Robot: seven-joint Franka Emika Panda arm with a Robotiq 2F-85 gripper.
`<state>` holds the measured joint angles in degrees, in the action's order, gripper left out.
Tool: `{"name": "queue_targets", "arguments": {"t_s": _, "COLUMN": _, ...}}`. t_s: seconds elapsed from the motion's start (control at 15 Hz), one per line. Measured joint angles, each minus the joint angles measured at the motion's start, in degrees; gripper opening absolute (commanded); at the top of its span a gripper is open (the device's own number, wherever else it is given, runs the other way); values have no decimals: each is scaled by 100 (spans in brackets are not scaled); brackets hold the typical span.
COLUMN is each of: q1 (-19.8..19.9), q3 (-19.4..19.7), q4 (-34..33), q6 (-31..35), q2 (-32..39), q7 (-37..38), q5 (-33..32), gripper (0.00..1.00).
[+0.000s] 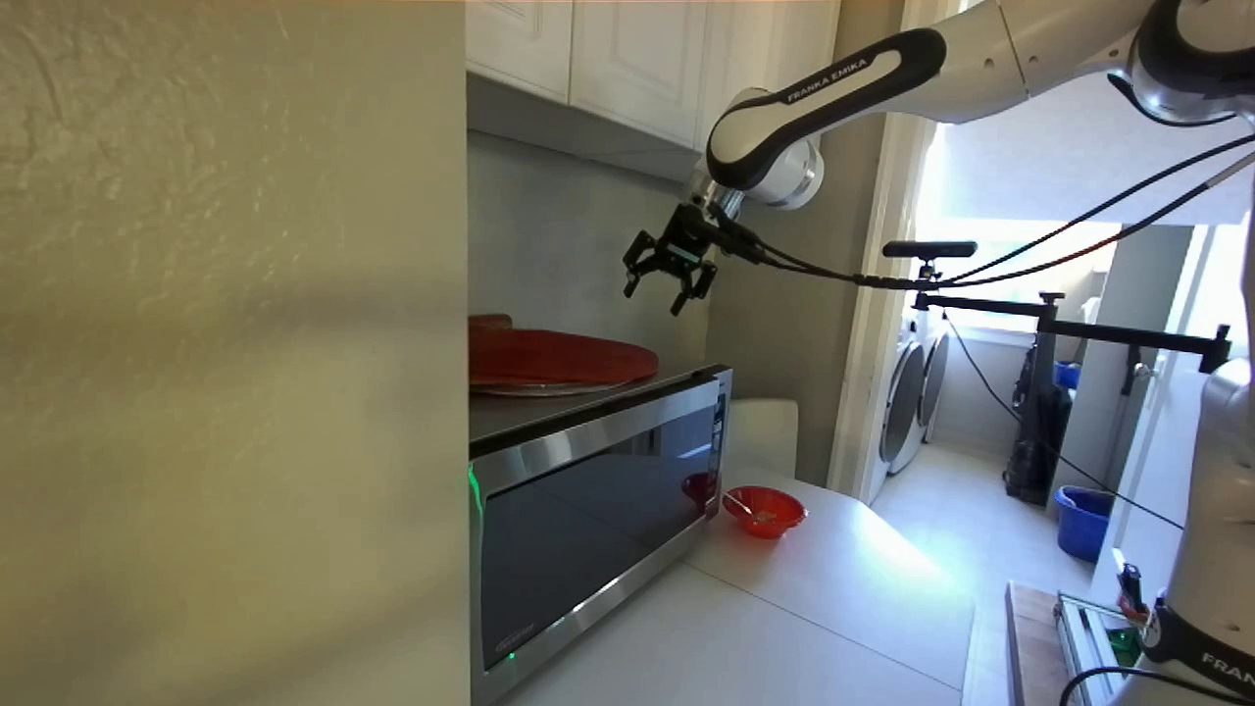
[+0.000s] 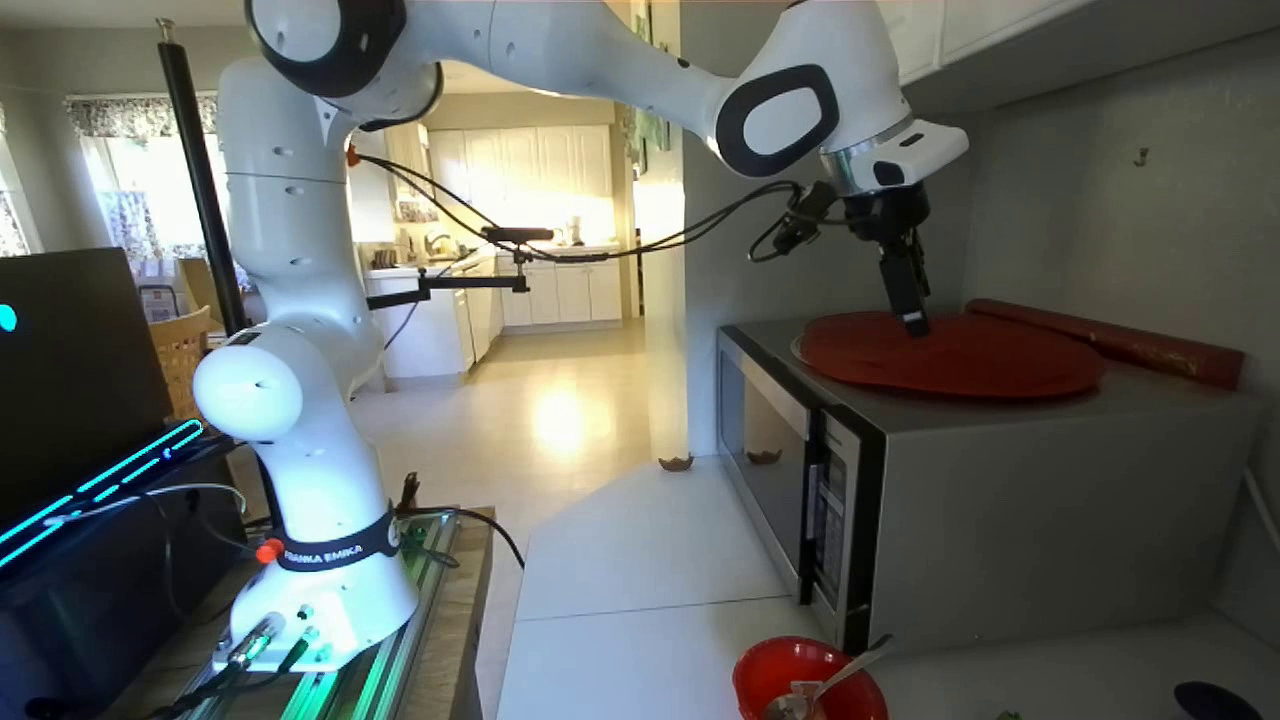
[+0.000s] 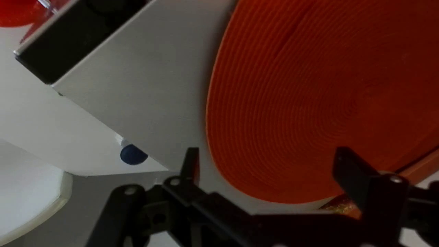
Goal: Put the orange object on the microwave
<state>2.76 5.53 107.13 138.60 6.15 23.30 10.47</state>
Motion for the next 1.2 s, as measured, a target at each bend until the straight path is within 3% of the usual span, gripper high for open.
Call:
{"name": "queue_targets", "arguments": {"t_s": 0.4, "q1": 207, "q3": 40, "q4": -999, "q6": -1942, "q2": 515, "q7": -507, "q5": 420, "gripper": 100}}
{"name": "queue_targets", "arguments": {"t_s": 1.2, "q1": 246, "q3": 46, "q4": -1246, "q6": -2066, "q2": 722, "q7": -515, "q5": 420, "gripper": 100}}
